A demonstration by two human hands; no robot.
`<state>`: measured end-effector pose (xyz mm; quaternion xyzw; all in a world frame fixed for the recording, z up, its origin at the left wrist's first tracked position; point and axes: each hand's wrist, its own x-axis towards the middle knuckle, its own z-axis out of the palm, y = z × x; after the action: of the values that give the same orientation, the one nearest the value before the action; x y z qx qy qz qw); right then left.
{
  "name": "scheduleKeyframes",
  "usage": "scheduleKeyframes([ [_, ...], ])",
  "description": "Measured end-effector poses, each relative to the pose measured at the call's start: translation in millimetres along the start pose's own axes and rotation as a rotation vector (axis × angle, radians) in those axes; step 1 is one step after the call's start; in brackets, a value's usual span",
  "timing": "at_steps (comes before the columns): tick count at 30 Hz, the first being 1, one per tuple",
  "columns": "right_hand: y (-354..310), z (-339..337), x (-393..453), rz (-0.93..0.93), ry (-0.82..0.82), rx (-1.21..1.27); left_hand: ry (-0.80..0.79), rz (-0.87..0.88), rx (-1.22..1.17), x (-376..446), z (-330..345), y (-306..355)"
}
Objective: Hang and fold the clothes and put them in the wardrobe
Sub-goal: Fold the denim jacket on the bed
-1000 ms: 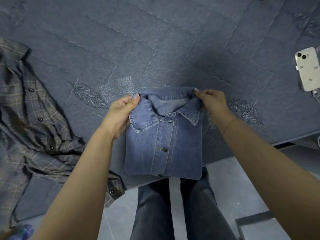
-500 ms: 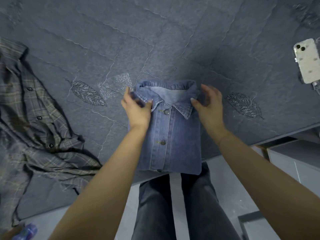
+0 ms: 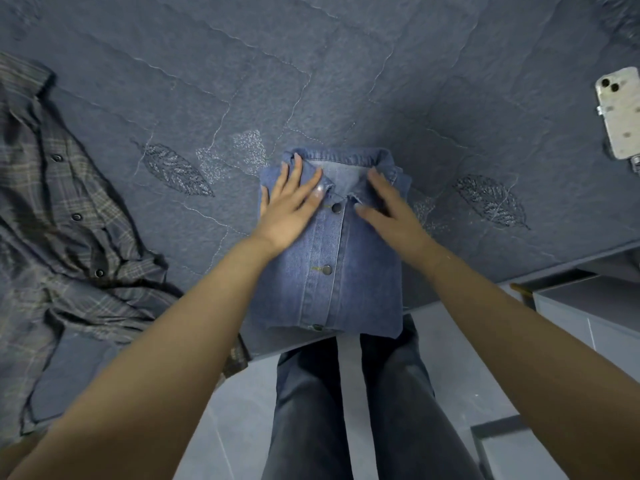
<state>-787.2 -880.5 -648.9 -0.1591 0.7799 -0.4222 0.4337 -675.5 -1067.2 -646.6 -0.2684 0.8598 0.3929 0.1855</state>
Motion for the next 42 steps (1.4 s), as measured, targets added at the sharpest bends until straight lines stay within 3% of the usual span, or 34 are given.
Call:
scheduleKeyframes([
  [2, 3, -9, -20, -0.047, 0.222, 0.097, 0.221, -0.019, -0.383, -12, -8, 1],
  [4, 18, -14, -40, -0.027, 0.270, 0.028, 0.350, -0.165, -0.703, -35, -8, -3],
  [6, 32, -11, -64, 0.125, 0.146, 0.203, 0.306, -0.408, -0.847, -59, -3, -15],
  [8, 45, -3, -83, 0.358, 0.010, 0.386, 0.126, -0.597, -0.896, -81, 7, -26],
  [10, 58, 5, -92, 0.499, -0.034, 0.477, 0.011, -0.679, -0.899, -91, 18, -35],
  [12, 66, 7, -88, 0.519, -0.021, 0.515, 0.016, -0.695, -0.890, -85, 24, -44],
  [14, 65, 10, -78, 0.495, -0.082, 0.546, -0.028, -0.680, -0.852, -74, 24, -51],
  [17, 59, 20, -62, 0.422, -0.156, 0.545, -0.273, -0.597, -0.937, -70, 23, -59],
  [20, 45, 22, -60, 0.408, -0.033, 0.516, -0.379, -0.507, -0.969, -80, 22, -53],
  [25, -3, 6, -109, 0.315, 0.147, 0.542, -0.360, -0.390, -1.032, -114, -2, -16],
  [30, -60, -3, -201, 0.230, 0.302, 0.670, -0.441, -0.289, -0.997, -164, -58, 48],
  [34, -95, -12, -297, 0.179, 0.550, 0.759, -0.569, -0.232, -0.899, -207, -88, 112],
  [42, -95, -24, -519, 0.105, 1.013, 0.870, -0.942, -0.052, -0.617, -311, -54, 269],
])
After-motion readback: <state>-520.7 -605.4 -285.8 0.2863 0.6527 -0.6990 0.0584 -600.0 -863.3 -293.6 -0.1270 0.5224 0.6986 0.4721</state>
